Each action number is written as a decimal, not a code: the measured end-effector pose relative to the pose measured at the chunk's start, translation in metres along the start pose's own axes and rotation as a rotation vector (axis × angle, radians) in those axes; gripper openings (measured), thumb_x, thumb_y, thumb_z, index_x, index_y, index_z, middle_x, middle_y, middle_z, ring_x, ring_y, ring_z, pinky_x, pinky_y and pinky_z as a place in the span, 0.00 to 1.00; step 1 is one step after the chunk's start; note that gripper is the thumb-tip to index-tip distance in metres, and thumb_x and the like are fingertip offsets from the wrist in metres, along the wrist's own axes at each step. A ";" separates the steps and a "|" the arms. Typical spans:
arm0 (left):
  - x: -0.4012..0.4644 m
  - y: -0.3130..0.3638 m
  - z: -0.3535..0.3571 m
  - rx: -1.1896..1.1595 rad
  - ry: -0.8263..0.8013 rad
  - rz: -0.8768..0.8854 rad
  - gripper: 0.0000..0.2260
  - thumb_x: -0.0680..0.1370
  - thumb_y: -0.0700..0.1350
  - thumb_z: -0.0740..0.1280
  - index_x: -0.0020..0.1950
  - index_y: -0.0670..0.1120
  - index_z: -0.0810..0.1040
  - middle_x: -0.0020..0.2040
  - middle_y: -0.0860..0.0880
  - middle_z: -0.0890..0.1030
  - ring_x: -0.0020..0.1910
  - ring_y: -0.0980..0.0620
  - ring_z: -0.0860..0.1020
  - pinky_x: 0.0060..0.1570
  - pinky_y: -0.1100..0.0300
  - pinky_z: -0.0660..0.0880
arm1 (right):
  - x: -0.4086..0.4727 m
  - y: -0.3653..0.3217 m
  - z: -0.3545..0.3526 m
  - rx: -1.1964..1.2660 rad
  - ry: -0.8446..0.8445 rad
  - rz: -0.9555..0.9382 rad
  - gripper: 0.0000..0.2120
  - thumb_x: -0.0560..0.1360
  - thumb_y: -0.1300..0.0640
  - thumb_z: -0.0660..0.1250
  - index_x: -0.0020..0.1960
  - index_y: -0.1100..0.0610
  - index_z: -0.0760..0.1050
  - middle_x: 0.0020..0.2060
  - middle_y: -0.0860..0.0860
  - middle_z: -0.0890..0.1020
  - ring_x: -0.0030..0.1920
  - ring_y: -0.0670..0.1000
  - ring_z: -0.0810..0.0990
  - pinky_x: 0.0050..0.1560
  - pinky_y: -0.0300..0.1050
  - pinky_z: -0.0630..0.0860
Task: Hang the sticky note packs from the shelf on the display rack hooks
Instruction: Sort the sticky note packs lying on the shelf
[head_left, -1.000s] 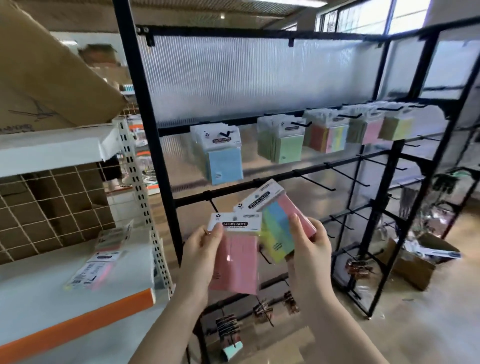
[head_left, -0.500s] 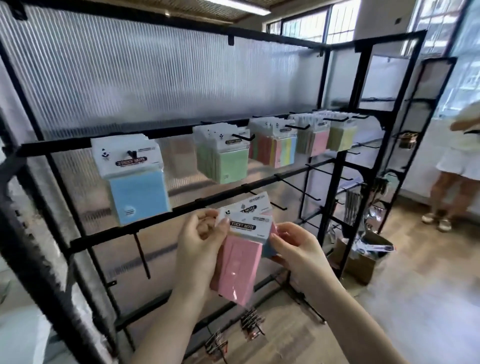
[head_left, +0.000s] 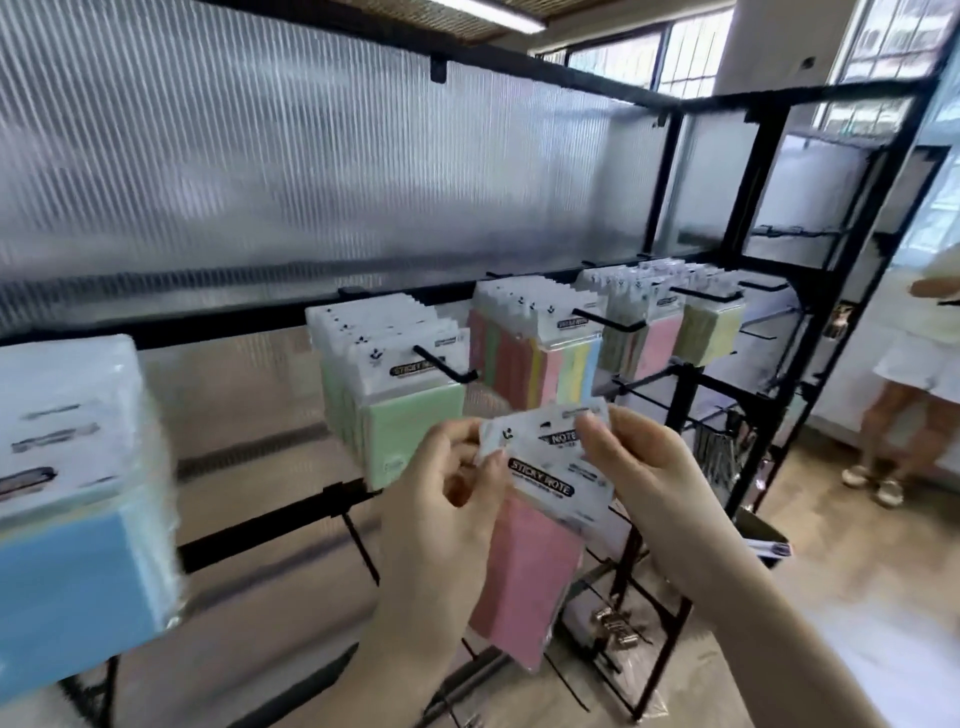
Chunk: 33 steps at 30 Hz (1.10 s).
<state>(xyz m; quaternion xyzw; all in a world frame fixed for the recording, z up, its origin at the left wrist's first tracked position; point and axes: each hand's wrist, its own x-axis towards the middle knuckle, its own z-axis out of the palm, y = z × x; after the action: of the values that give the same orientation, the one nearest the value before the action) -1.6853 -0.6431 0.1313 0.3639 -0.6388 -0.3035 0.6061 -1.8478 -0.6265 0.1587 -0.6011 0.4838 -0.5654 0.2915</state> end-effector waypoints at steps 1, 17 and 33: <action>0.005 -0.001 0.008 0.012 0.002 0.016 0.05 0.75 0.51 0.68 0.46 0.62 0.75 0.42 0.61 0.81 0.38 0.59 0.80 0.36 0.70 0.75 | 0.007 0.002 -0.005 0.017 0.010 -0.016 0.24 0.73 0.40 0.66 0.40 0.63 0.72 0.32 0.56 0.70 0.34 0.52 0.69 0.39 0.47 0.67; 0.049 0.013 0.081 0.127 0.076 0.237 0.12 0.72 0.53 0.68 0.56 0.60 0.75 0.50 0.61 0.80 0.43 0.61 0.81 0.40 0.69 0.77 | 0.070 0.026 -0.060 0.273 0.244 -0.233 0.12 0.72 0.49 0.68 0.35 0.55 0.73 0.29 0.48 0.77 0.31 0.47 0.77 0.28 0.39 0.75; 0.059 -0.002 0.130 0.497 0.373 0.256 0.16 0.73 0.51 0.65 0.58 0.48 0.77 0.49 0.54 0.77 0.42 0.53 0.81 0.45 0.62 0.79 | 0.130 0.057 -0.078 0.314 -0.147 -0.243 0.08 0.74 0.56 0.69 0.41 0.59 0.75 0.33 0.49 0.81 0.36 0.45 0.81 0.33 0.37 0.76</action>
<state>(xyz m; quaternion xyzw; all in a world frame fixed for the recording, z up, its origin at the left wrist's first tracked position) -1.8146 -0.7002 0.1515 0.4669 -0.6117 0.0119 0.6385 -1.9507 -0.7505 0.1744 -0.6419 0.2912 -0.6195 0.3455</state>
